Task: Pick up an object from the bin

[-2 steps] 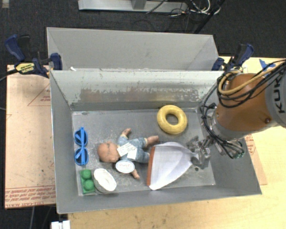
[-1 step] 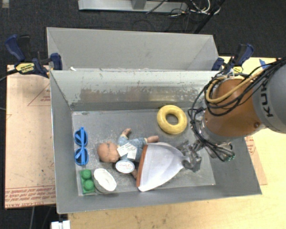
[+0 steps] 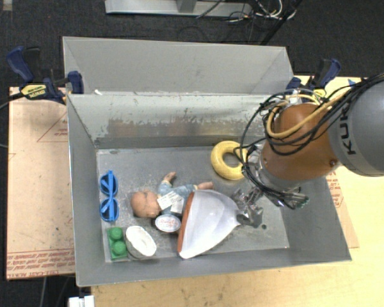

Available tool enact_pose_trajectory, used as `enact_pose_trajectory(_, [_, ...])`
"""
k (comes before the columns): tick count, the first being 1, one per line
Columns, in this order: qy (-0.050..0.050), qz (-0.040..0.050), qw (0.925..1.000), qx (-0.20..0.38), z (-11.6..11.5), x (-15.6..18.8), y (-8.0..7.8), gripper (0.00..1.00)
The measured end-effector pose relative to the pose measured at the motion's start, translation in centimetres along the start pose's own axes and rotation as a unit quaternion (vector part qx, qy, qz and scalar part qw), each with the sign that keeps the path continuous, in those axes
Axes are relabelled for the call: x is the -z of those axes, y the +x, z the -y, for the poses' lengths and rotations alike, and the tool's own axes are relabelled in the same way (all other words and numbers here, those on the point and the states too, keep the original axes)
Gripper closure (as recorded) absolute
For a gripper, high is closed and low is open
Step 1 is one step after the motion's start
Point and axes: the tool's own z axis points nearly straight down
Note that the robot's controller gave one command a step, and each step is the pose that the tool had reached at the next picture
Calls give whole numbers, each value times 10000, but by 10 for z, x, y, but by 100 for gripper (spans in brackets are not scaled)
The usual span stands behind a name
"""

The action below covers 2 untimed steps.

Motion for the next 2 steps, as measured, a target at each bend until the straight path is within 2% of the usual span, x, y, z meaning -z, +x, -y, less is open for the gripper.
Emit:
enact_pose_trajectory(1, [46,-24,9989,465,14,23,1,100])
enact_pose_trajectory(2, [1,-30,9985,-550,-2,68,4,100])
